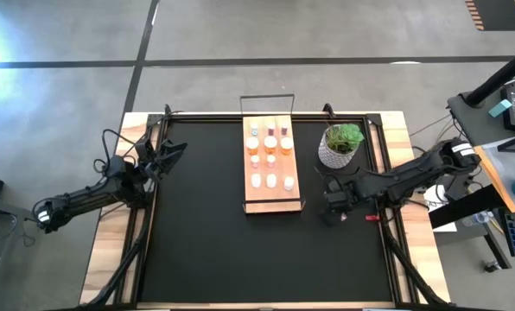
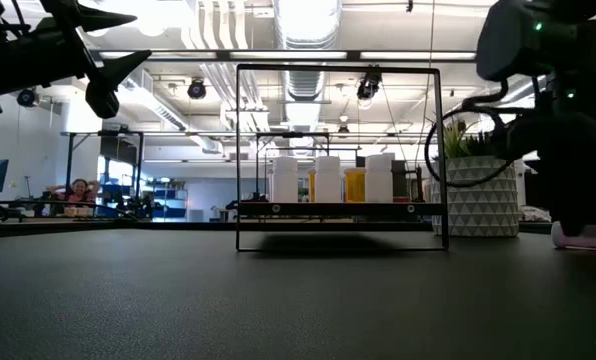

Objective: Pick and place medicine bottles onto shelf by color
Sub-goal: Put the pink pill bottle on the shelf aligned with the pink pill bottle

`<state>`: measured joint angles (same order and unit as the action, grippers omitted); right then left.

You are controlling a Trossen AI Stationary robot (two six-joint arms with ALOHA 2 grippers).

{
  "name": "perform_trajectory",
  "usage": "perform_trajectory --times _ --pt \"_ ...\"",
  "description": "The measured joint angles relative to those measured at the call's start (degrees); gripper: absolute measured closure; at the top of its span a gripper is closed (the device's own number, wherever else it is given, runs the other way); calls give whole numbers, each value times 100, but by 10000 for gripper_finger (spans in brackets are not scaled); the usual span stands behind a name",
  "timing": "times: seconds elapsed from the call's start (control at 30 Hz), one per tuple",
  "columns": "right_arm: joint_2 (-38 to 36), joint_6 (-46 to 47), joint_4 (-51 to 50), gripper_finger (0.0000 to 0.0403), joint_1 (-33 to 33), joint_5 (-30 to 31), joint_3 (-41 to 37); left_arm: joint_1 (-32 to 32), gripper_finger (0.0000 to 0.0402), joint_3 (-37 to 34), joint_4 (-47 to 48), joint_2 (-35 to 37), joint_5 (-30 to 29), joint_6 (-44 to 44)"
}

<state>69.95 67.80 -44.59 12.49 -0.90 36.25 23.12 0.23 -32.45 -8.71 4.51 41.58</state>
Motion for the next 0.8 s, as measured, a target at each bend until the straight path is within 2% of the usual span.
perform_trajectory --times 0.23,0.8 --pt "398 -291 14 182 -44 -122 0 1 178 0 1 0 -2 0" --pt "435 -484 39 248 -44 -213 2 0 178 0 1 0 0 0"
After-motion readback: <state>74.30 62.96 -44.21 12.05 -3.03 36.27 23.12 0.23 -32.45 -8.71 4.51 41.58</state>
